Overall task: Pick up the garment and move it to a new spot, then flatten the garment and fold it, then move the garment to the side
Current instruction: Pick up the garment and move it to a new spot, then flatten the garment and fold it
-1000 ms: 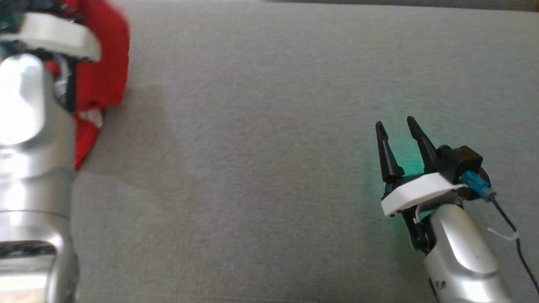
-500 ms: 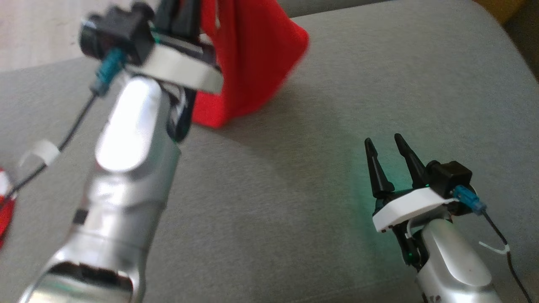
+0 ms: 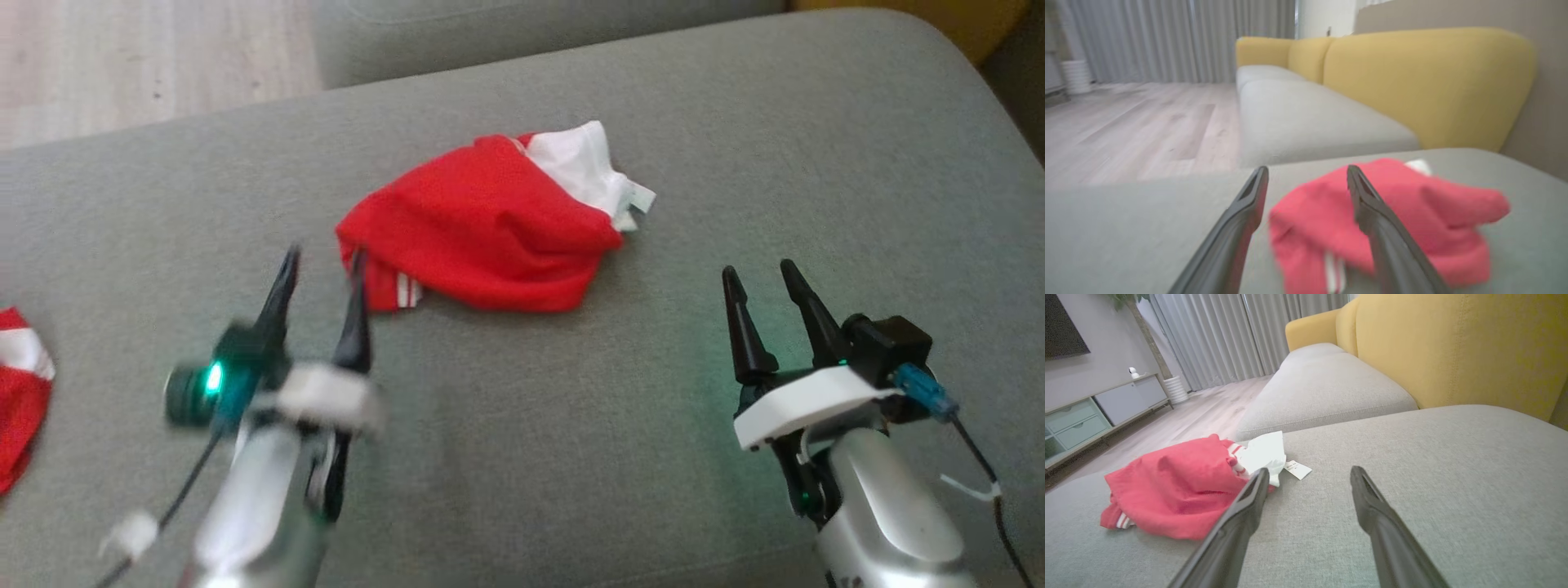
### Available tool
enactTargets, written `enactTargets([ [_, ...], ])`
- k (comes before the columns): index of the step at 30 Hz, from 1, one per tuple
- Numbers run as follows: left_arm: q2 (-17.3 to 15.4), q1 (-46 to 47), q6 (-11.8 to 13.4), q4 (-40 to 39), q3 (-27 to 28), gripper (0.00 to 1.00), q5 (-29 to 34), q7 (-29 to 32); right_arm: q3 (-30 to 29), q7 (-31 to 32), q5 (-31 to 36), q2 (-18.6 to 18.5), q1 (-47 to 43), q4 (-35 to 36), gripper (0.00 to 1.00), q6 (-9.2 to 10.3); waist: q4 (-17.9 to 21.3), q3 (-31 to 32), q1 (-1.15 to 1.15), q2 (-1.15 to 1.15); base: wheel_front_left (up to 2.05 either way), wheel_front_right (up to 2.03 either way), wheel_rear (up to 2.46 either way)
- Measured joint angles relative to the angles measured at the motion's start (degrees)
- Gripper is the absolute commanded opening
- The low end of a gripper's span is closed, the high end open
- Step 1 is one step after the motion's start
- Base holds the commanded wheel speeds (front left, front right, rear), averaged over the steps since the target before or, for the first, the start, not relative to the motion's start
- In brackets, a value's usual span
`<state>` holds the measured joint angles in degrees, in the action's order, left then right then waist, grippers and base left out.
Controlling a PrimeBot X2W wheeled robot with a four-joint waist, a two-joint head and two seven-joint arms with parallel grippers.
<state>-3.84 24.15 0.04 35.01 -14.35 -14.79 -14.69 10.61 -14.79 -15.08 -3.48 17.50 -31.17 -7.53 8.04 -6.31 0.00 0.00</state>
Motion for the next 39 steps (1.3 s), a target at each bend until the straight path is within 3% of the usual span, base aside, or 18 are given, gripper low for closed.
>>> enactTargets([
  [12,-0.3,-20.2,1.5,-9.1,10.8,1.0,4.3,0.0,-2.2,0.0,0.6,0.1,-4.7,0.2,1.0,0.0,-4.4,4.9,-0.01,0.0,0.0,0.0,0.0],
  [24,1.0,-23.2,-0.7,-10.3,9.9,1.0,6.3,0.0,-4.7,0.0,0.5,0.4,-5.6,-1.2,1.0,0.0,-7.2,4.1,-0.01,0.0,0.0,0.0,0.0],
  [30,1.0,-19.6,-2.1,-11.4,5.5,1.0,6.2,0.0,-7.4,0.0,2.1,0.3,5.7,-5.7,1.0,0.0,-10.1,-0.2,0.01,0.0,0.0,0.0,0.0],
  [39,1.2,-15.3,-2.5,-12.6,-1.1,1.0,4.5,0.0,-9.1,0.0,1.9,-4.2,21.8,-18.1,1.0,0.0,-16.4,-7.7,0.02,0.0,0.0,0.0,0.0],
])
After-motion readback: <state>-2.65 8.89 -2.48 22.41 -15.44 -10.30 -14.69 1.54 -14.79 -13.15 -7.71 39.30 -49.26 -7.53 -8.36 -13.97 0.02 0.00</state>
